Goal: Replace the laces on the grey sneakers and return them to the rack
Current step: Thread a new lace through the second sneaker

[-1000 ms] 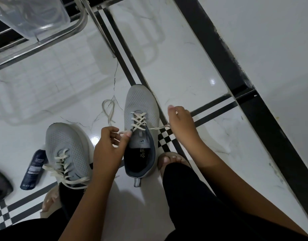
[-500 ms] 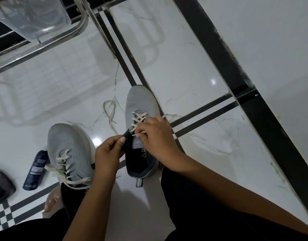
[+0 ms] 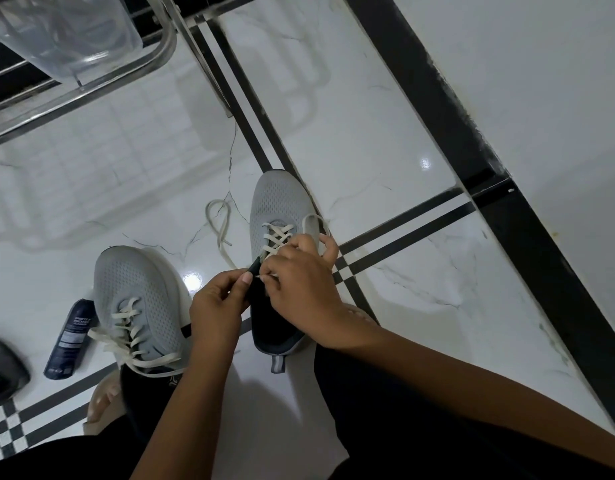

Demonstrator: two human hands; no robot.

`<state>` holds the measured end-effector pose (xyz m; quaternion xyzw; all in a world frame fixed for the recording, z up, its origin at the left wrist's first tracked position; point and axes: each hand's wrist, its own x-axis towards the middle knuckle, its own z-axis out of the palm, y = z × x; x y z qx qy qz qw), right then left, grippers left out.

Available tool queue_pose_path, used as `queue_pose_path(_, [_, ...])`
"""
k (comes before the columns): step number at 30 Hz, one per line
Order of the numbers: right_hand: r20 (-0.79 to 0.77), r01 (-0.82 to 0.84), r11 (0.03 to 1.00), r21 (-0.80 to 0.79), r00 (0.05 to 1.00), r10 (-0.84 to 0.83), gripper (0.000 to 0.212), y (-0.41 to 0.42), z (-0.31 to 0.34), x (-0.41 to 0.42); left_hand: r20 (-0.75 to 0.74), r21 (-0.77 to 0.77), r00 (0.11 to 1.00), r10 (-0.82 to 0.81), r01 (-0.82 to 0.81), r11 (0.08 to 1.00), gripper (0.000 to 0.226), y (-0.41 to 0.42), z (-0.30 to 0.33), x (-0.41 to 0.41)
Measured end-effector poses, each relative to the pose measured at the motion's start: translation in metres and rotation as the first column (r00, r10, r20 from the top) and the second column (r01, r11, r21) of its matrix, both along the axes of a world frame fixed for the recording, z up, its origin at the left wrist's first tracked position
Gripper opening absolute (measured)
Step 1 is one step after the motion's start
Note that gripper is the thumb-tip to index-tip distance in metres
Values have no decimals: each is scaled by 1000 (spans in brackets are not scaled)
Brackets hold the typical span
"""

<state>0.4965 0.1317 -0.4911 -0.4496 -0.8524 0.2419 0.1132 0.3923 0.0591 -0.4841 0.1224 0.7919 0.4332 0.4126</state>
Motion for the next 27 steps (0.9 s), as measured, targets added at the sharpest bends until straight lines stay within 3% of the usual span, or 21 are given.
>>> queue_pose_path(4, [-59, 94, 994, -47, 994, -97, 4, -2, -2, 2, 11, -3, 1000, 14, -14, 1000, 11, 1, 1, 4])
queue_pose_path(8, [-69, 35, 998, -53, 997, -38, 6, -2, -5, 1, -30, 14, 999, -12, 13, 1000, 15, 0, 1, 5])
queue_pose_path(13, [-137, 65, 993, -98, 987, -78, 18, 0, -3, 1, 46, 46, 999, -28, 26, 999, 23, 1, -1, 3])
queue_pose_path(18, [-114, -80, 995, 59, 990, 86, 12, 10, -6, 13, -36, -46, 988, -147, 145, 988, 13, 5, -2, -4])
queue_pose_path(21, [9, -94, 985, 143, 996, 94, 37, 10, -9, 32, -89, -109, 983, -163, 153, 982, 15, 7, -6, -8])
queue_pose_path(25, [-15, 85, 996, -5, 996, -85, 37, 0, -19, 58, 61, -42, 990, 128, -126, 991, 24, 6, -2, -16])
queue_pose_path(27, [-28, 121, 992, -44, 992, -122, 38, -4, -23, 62, 246, 12, 874, 419, -435, 900, 28, 4, 2, -36])
